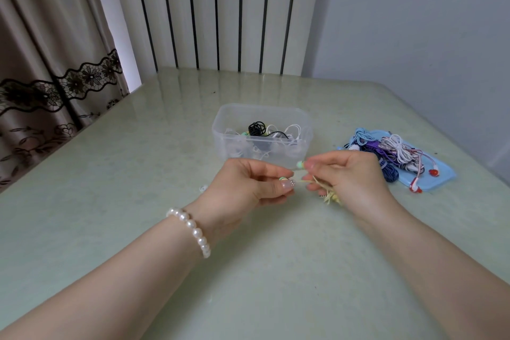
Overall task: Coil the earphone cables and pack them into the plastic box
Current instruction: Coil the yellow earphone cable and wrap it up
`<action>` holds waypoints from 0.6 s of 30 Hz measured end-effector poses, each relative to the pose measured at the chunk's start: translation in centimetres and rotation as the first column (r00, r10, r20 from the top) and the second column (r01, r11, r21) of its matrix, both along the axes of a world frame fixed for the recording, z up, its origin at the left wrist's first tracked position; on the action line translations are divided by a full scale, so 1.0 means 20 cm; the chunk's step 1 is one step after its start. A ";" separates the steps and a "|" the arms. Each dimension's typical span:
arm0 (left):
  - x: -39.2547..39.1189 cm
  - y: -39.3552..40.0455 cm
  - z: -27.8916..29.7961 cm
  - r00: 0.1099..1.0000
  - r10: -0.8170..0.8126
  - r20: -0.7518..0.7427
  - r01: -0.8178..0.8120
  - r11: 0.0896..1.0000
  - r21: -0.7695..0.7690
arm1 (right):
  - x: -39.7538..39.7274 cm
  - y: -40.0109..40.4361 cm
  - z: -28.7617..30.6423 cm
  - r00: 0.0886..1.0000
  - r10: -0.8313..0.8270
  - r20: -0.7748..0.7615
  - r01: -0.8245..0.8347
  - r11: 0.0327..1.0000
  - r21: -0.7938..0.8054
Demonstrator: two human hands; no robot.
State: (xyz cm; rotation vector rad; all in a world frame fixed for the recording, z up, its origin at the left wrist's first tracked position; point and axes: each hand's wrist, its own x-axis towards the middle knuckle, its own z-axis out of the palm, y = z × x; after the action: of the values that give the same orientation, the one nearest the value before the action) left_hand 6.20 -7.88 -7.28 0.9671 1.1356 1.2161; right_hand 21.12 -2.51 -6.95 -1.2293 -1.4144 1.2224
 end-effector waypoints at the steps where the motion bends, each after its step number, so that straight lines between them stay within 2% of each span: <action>1: -0.01 0.00 0.00 0.999 0.013 -0.036 -0.013 1.000 0.010 | 0.00 0.01 -0.01 0.995 0.014 0.097 -0.015 1.000 0.014; 3: -0.03 0.00 0.01 0.998 0.006 -0.055 -0.006 1.000 0.009 | 0.01 0.03 -0.04 0.951 0.028 0.308 -0.046 0.998 0.051; 5: -0.05 0.00 0.03 1.000 -0.026 -0.010 0.026 1.000 -0.006 | 0.02 0.03 -0.05 0.874 0.026 0.485 -0.078 0.993 0.088; 9: -0.07 0.00 0.04 0.997 -0.036 0.075 0.039 0.999 -0.033 | 0.02 0.01 -0.05 0.714 -0.008 0.700 -0.163 0.970 0.178; 10: -0.06 0.00 0.04 0.997 -0.027 0.077 0.030 0.999 -0.034 | 0.02 0.01 -0.05 0.726 -0.046 0.686 -0.170 0.955 0.244; 11: -0.06 0.00 0.04 0.997 -0.015 0.076 0.018 0.999 -0.033 | 0.01 0.01 -0.04 0.781 -0.062 0.621 -0.175 0.934 0.312; 13: -0.05 0.01 0.04 0.998 0.010 0.062 -0.009 1.000 -0.022 | -0.01 -0.03 -0.01 0.913 0.017 0.408 -0.198 0.893 0.405; 14: -0.05 0.01 0.03 0.999 0.015 0.048 -0.015 1.000 -0.014 | -0.02 -0.05 0.00 0.940 0.097 0.326 -0.233 0.882 0.410; 16: -0.05 0.01 0.02 1.000 0.009 0.025 -0.008 1.000 -0.011 | -0.04 -0.08 0.01 0.940 0.217 0.261 -0.309 0.867 0.391; 18: -0.05 0.01 0.01 1.000 -0.013 0.007 0.013 0.999 -0.029 | -0.05 -0.09 -0.01 0.937 0.213 0.278 -0.316 0.857 0.406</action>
State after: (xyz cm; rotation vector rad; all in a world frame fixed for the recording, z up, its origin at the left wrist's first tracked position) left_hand 5.19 -7.74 -7.13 0.9464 1.1374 1.1883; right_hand 20.21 -4.31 -7.16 -0.8855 -1.9588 0.8736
